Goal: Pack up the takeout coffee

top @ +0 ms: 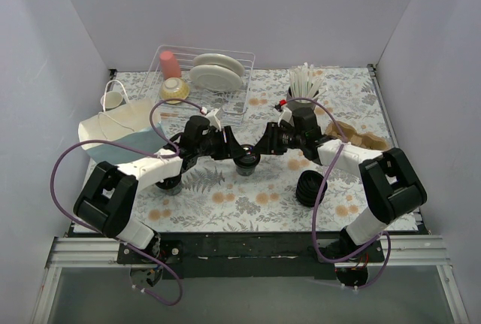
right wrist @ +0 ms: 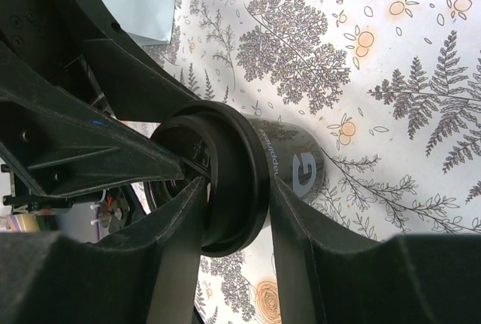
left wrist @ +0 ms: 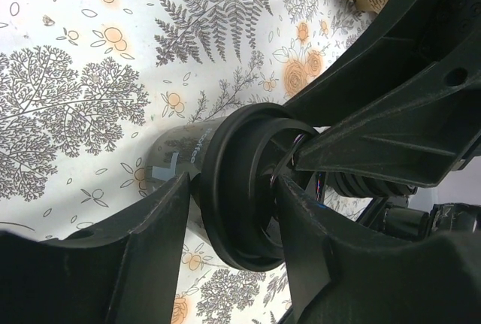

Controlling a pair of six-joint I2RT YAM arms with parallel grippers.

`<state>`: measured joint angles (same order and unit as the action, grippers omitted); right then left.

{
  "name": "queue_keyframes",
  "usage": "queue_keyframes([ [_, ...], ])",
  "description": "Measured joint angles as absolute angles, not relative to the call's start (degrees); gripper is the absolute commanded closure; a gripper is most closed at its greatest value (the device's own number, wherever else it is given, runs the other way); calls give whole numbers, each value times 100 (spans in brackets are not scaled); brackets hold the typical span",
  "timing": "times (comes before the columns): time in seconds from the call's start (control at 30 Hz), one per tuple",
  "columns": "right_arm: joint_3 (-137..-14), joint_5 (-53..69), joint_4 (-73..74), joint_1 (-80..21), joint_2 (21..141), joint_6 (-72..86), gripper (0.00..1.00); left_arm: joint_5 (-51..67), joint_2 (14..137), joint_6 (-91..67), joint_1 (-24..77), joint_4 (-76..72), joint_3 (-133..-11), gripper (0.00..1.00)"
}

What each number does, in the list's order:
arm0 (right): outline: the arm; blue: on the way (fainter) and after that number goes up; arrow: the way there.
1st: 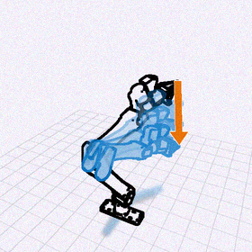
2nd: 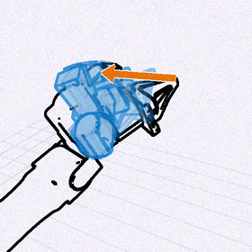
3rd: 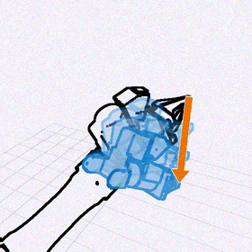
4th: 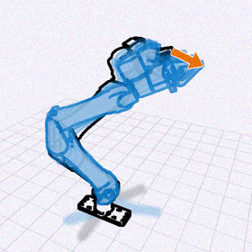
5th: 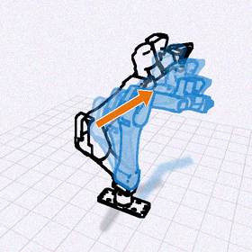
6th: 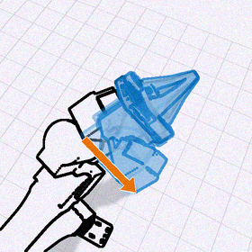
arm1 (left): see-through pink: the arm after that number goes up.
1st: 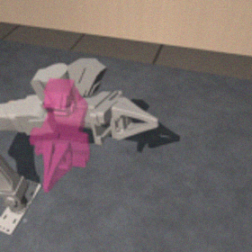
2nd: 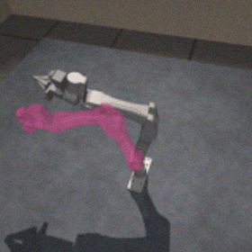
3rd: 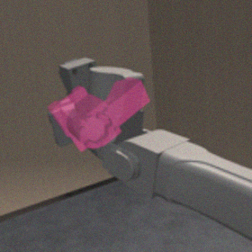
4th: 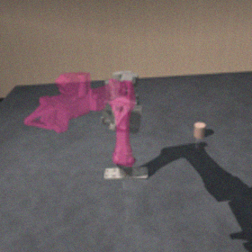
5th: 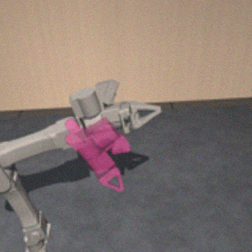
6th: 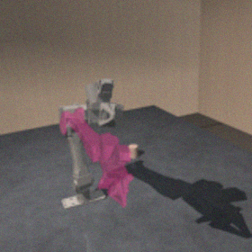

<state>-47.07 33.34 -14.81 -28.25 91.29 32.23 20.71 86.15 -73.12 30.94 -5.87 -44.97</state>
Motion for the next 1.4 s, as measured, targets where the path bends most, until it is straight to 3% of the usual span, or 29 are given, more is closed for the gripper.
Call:
queue_keyframes([
  [0.27, -4707, 3402, -1339, -2823, 9083, 3120, 44, 2187, 8615, -7303, 3094, -735, -4416, 51],
  [0.57, -4696, 3603, -1347, -2823, 9115, 3092, 41, 2222, 8617, -7301, 3094, -757, -4412, 51],
  [0.93, -4716, 3771, -1544, -2786, 9312, 3138, 52, 2250, 8678, -7275, 3105, -701, -4493, 50],
  [1.2, -4713, 3728, -1623, -2775, 9314, 3140, 54, 2165, 8954, -7107, 3140, 132, -5177, 35],
  [1.4, -4711, 3732, -1658, -2827, 9312, 3142, 54, 1852, 9107, -7072, 3146, 799, -6139, 34],
])
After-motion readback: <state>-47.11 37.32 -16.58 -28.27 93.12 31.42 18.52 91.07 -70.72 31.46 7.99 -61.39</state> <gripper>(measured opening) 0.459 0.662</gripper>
